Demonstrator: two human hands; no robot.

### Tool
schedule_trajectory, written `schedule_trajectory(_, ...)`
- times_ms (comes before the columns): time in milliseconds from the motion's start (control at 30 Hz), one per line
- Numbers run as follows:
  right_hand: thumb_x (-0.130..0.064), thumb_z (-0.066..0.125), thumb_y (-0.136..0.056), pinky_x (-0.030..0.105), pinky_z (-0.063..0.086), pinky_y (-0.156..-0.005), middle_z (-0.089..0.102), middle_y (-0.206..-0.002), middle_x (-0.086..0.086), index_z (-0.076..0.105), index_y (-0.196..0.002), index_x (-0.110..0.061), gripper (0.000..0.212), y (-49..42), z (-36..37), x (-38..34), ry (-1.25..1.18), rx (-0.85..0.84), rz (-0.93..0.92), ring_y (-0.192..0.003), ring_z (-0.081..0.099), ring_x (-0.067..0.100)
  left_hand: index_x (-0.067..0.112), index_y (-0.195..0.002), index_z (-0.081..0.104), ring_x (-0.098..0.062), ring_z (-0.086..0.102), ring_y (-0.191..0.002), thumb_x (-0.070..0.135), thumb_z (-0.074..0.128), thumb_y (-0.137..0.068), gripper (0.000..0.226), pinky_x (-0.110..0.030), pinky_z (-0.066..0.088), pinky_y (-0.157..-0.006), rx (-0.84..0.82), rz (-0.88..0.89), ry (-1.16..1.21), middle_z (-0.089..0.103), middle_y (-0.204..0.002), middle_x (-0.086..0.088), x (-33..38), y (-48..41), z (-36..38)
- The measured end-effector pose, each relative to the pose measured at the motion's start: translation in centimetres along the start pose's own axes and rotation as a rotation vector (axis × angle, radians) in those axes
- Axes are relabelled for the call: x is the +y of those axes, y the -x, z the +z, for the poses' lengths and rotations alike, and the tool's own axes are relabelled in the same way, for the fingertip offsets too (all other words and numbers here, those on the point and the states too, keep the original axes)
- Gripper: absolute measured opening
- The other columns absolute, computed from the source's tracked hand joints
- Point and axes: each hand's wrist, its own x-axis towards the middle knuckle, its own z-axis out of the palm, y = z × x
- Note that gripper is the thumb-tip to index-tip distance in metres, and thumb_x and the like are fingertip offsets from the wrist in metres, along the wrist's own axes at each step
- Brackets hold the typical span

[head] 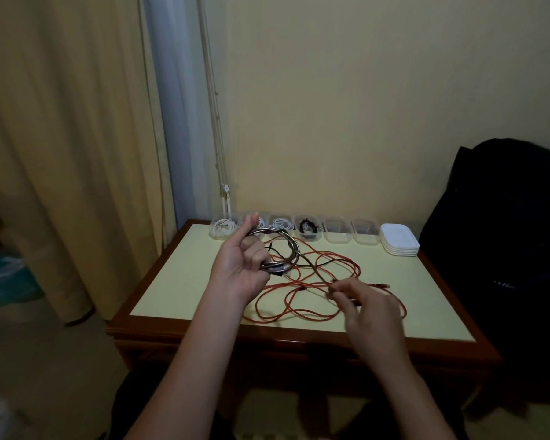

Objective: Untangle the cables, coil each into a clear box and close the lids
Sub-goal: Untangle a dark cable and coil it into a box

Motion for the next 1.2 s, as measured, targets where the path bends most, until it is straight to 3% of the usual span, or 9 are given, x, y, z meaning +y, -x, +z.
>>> schedule_trajectory(133,-0.013,0.070,-0.093,0.005,0.038,-0.073,0.064,-0.096,-0.016,0.074,-0.100,-0.025,0.014,1.6,3.0,-0.5,0.011,0.014,-0.073,-0.094,0.057,-0.002,0.005,-0.087,0.068,-0.007,0.016,-0.029,0.013,0.068,-0.080,0.011,-0.021,0.016,-0.027,0.002,-0.032,0.134,0.024,-0.043,0.008,-1.0,0.2,0.3)
schedule_trajectory(333,-0.014,0.069,-0.094,0.007,0.047,-0.065,0.066,-0.083,-0.015,0.070,-0.096,-0.023,0.009,1.0,3.3,-1.8,-0.131,-0.022,0.044,-0.079,0.062,-0.004,0.001,-0.091,0.068,-0.008,0.018,-0.029,0.014,0.059,-0.092,0.016,-0.021,0.018,-0.028,-0.049,-0.104,0.196,0.022,-0.045,0.007,-1.7,0.0,-0.1)
schedule_trajectory(433,-0.012,0.068,-0.095,0.016,0.053,-0.069,0.075,-0.078,-0.002,0.072,-0.094,-0.015,0.004,0.2,3.1,-2.6,-0.422,-0.102,0.240,-0.074,0.072,0.001,0.002,-0.090,0.065,-0.008,0.019,-0.029,0.016,0.055,-0.095,0.018,-0.020,0.019,-0.028,-0.083,-0.118,0.192,0.022,-0.044,0.007,-1.9,0.0,-0.1)
schedule_trajectory(533,-0.004,0.067,-0.094,0.030,0.060,-0.081,0.078,-0.087,0.009,0.071,-0.098,-0.002,0.006,-0.5,3.0,-3.6,-0.867,-0.085,0.430,-0.085,0.077,0.018,0.002,-0.088,0.065,-0.008,0.019,-0.029,0.020,0.049,-0.103,0.029,-0.018,0.018,-0.030,-0.086,-0.125,0.172,0.021,-0.044,0.006,-2.2,0.0,-0.1)
schedule_trajectory(633,0.003,0.065,-0.092,0.022,0.060,-0.074,0.076,-0.092,0.013,0.070,-0.100,0.003,0.009,-0.9,2.4,-4.3,-1.306,0.000,0.540,-0.087,0.076,0.017,0.002,-0.087,0.065,-0.007,0.019,-0.031,0.022,0.048,-0.105,0.032,-0.018,0.018,-0.031,-0.078,-0.128,0.154,0.022,-0.045,0.007,-2.3,-0.1,-0.1)
schedule_trajectory(767,0.005,0.063,-0.092,0.022,0.061,-0.074,0.073,-0.094,0.013,0.067,-0.104,0.002,0.014,-0.9,2.1,-4.9,-1.567,-0.049,0.545,-0.088,0.074,0.016,0.003,-0.088,0.063,-0.007,0.020,-0.029,0.022,0.046,-0.105,0.031,-0.018,0.019,-0.029,-0.065,-0.126,0.149,0.022,-0.044,0.006,-2.5,-0.2,0.1)
schedule_trajectory(933,-0.004,0.058,-0.096,0.031,0.054,-0.077,0.073,-0.102,0.009,0.068,-0.102,-0.009,0.013,-0.4,2.3,-5.3,-1.468,-0.187,0.475,-0.092,0.070,0.016,0.007,-0.101,0.061,-0.005,0.022,-0.030,0.022,0.049,-0.104,0.020,-0.015,0.025,-0.031,0.013,-0.007,-0.006,0.024,-0.044,0.006,-3.2,-0.3,0.2)
schedule_trajectory(1067,-0.013,0.052,-0.096,0.030,0.039,-0.066,0.066,-0.100,0.006,0.076,-0.094,-0.016,0.024,-0.2,2.5,-5.4,-1.454,-0.233,0.458,-0.073,0.057,0.015,0.007,-0.109,0.062,-0.003,0.026,-0.033,0.025,0.047,-0.105,0.023,-0.014,0.030,-0.032,0.066,0.134,-0.164,0.047,-0.061,-0.001,-3.6,-0.4,0.5)
schedule_trajectory(1200,-0.030,0.062,-0.094,0.032,0.035,-0.069,0.063,-0.105,0.005,0.070,-0.111,-0.016,0.023,0.0,3.1,-5.7,-1.451,-0.307,0.421,-0.073,0.048,0.012,0.008,-0.110,0.066,-0.008,0.029,-0.038,0.028,0.049,-0.105,0.027,-0.018,0.033,-0.035,0.123,0.256,-0.373,0.028,-0.055,0.002,-4.7,-0.2,0.3)
